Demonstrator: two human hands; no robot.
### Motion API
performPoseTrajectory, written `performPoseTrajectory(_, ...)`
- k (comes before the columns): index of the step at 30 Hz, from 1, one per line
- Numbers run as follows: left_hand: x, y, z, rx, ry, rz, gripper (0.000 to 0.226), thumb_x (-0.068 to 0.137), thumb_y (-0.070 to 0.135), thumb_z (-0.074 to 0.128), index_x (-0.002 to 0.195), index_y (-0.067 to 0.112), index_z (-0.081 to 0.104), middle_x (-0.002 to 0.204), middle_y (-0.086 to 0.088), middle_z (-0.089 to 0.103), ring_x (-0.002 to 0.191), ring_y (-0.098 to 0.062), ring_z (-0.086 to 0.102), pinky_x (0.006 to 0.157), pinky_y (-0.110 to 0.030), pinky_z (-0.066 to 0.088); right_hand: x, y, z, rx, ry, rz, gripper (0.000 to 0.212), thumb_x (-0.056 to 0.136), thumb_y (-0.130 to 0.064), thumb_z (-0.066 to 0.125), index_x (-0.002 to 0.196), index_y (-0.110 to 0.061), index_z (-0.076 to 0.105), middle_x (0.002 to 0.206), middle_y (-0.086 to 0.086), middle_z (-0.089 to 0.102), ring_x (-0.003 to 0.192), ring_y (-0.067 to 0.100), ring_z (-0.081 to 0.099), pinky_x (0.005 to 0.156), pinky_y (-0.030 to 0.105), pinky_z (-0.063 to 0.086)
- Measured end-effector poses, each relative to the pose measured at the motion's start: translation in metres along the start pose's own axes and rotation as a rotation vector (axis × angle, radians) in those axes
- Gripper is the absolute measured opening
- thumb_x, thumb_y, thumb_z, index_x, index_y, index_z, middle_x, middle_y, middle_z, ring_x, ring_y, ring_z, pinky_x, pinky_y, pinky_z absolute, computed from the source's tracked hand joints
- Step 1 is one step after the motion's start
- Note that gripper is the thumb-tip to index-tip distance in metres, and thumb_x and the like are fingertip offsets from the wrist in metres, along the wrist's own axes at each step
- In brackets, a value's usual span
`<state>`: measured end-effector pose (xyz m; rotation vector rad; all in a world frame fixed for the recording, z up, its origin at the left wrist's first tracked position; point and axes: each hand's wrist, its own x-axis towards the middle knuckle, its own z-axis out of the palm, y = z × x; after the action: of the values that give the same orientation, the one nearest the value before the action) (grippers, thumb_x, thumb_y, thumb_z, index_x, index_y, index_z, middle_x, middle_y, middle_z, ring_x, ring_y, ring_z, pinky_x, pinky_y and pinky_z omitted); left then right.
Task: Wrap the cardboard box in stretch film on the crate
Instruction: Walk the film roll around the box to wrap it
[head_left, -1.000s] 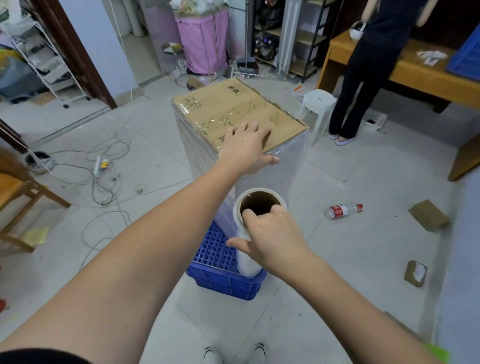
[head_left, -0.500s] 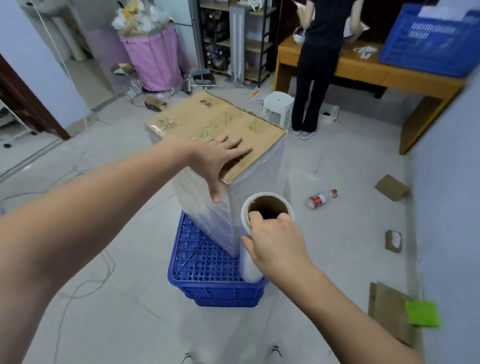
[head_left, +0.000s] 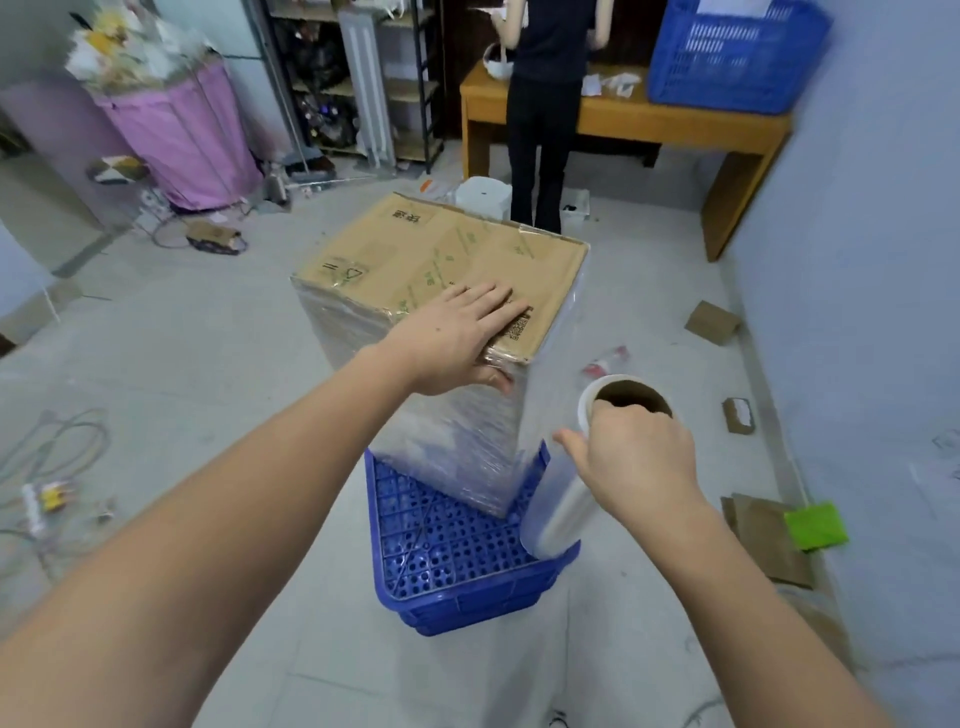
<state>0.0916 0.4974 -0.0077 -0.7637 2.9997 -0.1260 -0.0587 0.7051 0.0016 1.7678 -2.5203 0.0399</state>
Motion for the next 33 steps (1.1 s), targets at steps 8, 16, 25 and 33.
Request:
performPoseTrajectory(8,0.007,-0.005,0.008,0.037,0.042,0.008,0.115,0.076,0.093,0.022,0.166,0.024,0.005,0.173,-0.007,0.007,0.16,-0.025,0.006,0.13,-0.043,0.007,0.004,-0.01,0.006,-0.007,0.038,0.119,0.047,0.089,-0.066,0.043,0.073,-0.022,0.046,0.058,-0.004,0.047,0.05,0.013,0.042,0.047,0.026,0.032)
performPoseTrajectory(16,0.025,0.001,0.002,0.037,0.013,-0.058,0.109,0.082,0.09,0.026,0.166,0.024,0.002,0.174,-0.005,0.003,0.16,-0.023,0.002,0.13,-0.044,0.006,-0.015,-0.005,0.011,0.011,0.045,-0.191,0.045,0.089,-0.063,0.048,0.069,-0.023,0.042,0.057,-0.004,0.045,0.057,0.022,0.046,0.053,0.029,0.031)
performPoseTrajectory(25,0.027,0.008,0.001,0.02,0.019,-0.086,0.105,0.085,0.087,0.029,0.166,0.025,0.003,0.174,-0.004,0.004,0.16,-0.023,0.003,0.129,-0.045,0.005,-0.021,-0.034,0.001,0.067,0.135,-0.612,0.055,0.071,-0.056,0.072,0.055,-0.022,0.031,0.045,-0.008,0.027,0.043,0.018,0.027,0.047,0.025,0.023)
performPoseTrajectory(33,0.025,0.014,0.001,0.005,0.03,-0.101,0.106,0.084,0.087,0.029,0.166,0.025,0.005,0.174,-0.004,0.005,0.16,-0.024,0.004,0.129,-0.045,0.006,-0.013,-0.05,0.007,0.04,0.02,-0.769,0.041,0.078,-0.057,0.07,0.069,-0.018,0.061,0.057,0.0,0.06,0.058,0.024,0.053,0.057,0.031,0.045)
